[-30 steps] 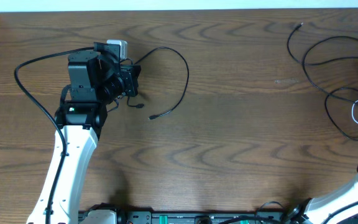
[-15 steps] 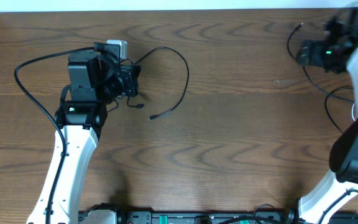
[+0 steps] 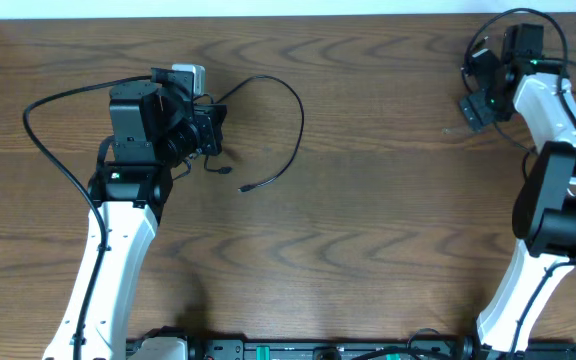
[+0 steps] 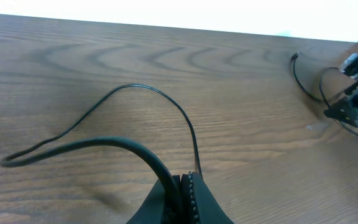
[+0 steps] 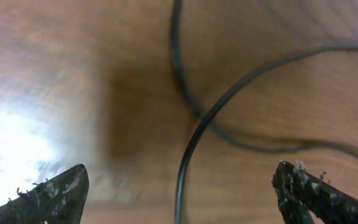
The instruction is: Untangle cables
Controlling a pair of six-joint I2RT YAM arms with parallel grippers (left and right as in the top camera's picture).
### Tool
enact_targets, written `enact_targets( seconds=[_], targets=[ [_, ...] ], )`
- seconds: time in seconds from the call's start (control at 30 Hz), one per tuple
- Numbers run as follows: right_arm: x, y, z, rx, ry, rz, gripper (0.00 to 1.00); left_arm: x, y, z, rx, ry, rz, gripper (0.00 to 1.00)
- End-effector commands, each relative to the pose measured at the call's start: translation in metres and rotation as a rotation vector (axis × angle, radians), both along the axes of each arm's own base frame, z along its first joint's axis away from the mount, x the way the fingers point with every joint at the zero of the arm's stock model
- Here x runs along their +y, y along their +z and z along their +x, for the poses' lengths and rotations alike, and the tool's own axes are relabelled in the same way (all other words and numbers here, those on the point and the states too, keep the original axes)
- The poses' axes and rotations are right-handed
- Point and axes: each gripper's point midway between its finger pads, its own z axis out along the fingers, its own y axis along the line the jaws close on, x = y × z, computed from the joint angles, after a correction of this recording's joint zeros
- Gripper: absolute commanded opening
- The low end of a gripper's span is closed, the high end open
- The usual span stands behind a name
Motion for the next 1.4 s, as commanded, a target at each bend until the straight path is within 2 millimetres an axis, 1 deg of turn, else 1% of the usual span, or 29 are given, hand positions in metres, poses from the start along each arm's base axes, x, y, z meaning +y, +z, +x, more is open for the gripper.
enact_targets(
  seconds=[0.0,0.1,0.13,0.27,0.37,0.43,0.47,0.5,0.53,0.57,0.67,0.7,0.73,0.83,0.93,1.03,1.17,1.33,1.37],
  targets=[
    [-0.01,-0.016,0.007,-0.019,-0.073,0.001,0.91,-0.002,0.001,0.0,-0.011,-0.015,0.01,0.08],
    [-0.012,-0.026,0.014,-0.043,-0.108,0.019,0.88,-0.002,0.0,-0.001,-0.008,-0.014,0.01,0.08],
    [-0.013,-0.036,0.017,-0.046,-0.122,0.025,0.86,-0.002,-0.001,-0.002,0.0,-0.015,0.01,0.08],
    [-0.017,-0.051,0.021,-0.063,-0.185,0.043,0.8,-0.001,-0.005,-0.004,0.019,-0.015,0.01,0.08],
    [-0.023,-0.059,0.025,-0.094,-0.293,0.082,0.77,-0.001,-0.007,-0.006,0.03,-0.015,0.011,0.08],
    [-0.032,-0.064,0.025,-0.115,-0.386,0.112,0.7,-0.001,-0.007,-0.006,0.03,-0.015,0.011,0.08],
    [-0.037,-0.065,0.025,-0.123,-0.424,0.121,0.64,-0.001,-0.007,-0.006,0.03,-0.015,0.011,0.08],
    [-0.041,-0.065,0.024,-0.13,-0.459,0.131,0.49,-0.001,-0.007,-0.006,0.031,-0.015,0.011,0.08],
    [-0.047,-0.065,0.023,-0.14,-0.505,0.139,0.25,-0.001,-0.007,-0.006,0.031,-0.015,0.011,0.08],
    [-0.053,-0.064,0.021,-0.15,-0.551,0.143,0.16,-0.001,-0.007,-0.006,0.03,-0.015,0.011,0.08],
    [-0.069,-0.065,0.016,-0.16,-0.633,0.162,0.13,-0.001,-0.007,-0.006,0.031,-0.015,0.011,0.08],
    [-0.076,-0.066,0.01,-0.149,-0.654,0.164,0.05,-0.001,-0.007,-0.006,0.03,-0.015,0.011,0.08],
    [-0.079,-0.067,0.007,-0.141,-0.662,0.164,0.02,-0.001,-0.007,-0.006,0.03,-0.015,0.011,0.08],
    [-0.087,-0.07,-0.002,-0.114,-0.683,0.157,0.01,-0.001,-0.007,-0.006,0.03,-0.015,0.011,0.08],
    [-0.101,-0.072,-0.015,-0.087,-0.733,0.124,0.01,-0.001,-0.007,-0.006,0.03,-0.015,0.011,0.08],
    [-0.13,-0.072,-0.04,-0.079,-0.904,0.059,0.01,-0.001,-0.007,-0.006,0.03,-0.015,0.011,0.08],
    [-0.159,-0.076,-0.069,-0.055,-1.062,0.078,0.01,-0.001,-0.007,-0.006,0.03,-0.015,0.011,0.08],
    [-0.191,-0.08,-0.102,-0.009,-1.161,0.097,0.01,-0.001,-0.007,-0.006,0.03,-0.015,0.011,0.07],
    [-0.199,-0.081,-0.114,0.009,-1.189,0.096,0.01,-0.001,-0.007,-0.006,0.03,-0.015,0.011,0.08]
  ],
)
